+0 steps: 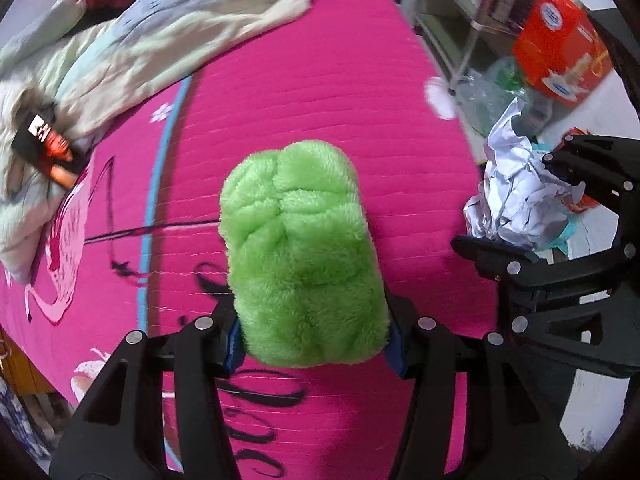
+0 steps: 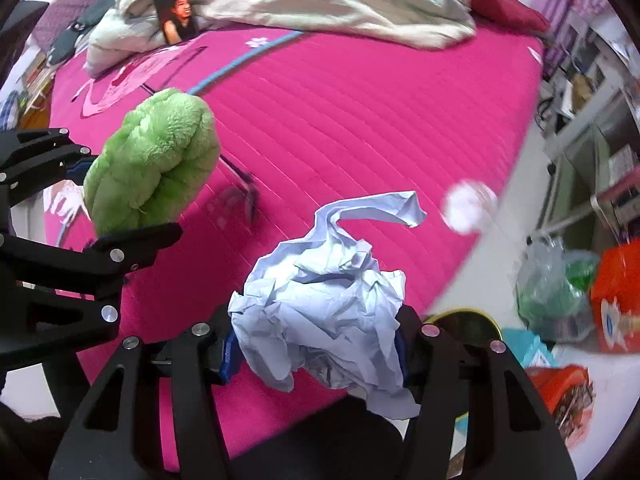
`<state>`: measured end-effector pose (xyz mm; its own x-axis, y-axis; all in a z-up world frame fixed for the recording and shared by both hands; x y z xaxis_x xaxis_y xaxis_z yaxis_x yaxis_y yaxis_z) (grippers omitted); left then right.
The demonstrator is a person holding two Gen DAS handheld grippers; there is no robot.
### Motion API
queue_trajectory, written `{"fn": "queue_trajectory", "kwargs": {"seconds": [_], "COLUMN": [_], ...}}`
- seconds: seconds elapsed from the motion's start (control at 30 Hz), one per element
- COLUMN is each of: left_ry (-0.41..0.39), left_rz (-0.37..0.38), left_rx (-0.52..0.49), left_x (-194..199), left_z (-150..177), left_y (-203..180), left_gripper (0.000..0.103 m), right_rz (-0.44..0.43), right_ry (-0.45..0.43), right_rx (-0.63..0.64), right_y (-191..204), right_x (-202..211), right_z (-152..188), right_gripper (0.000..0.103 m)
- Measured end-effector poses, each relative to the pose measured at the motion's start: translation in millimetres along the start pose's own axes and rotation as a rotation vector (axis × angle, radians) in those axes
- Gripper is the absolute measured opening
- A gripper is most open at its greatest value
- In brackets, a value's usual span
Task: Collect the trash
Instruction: 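Carry the green sock and paper with both grippers over the black bin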
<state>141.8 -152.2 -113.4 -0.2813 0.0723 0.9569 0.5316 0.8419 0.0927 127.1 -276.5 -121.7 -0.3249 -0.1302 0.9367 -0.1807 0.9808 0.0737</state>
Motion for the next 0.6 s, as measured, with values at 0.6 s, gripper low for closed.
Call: {"fn": "queue_trajectory", "kwargs": {"seconds": [0.6], "left_ry": [0.015], "left_rz": [0.049], "left_rx": [-0.219], "left_x": [-13], "left_z": [-36], "left_y": [-137], "left_gripper": [0.053], "right_rz": [0.076], "right_ry": [-0.059], "right_rx": [-0.248], "right_y": [-124], "right_x": [47], "right_z": [90], "right_gripper": [0.053]}}
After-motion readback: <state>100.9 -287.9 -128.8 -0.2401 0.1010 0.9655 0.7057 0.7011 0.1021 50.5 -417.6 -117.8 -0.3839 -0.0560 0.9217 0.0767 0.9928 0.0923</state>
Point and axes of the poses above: each gripper's, at about its wrist camera, not at the fingertips, and x roughly against the way its jaws point, y to its left, z to its underside, the point moved 8 cm from there along -x, roughly the way its jaws point
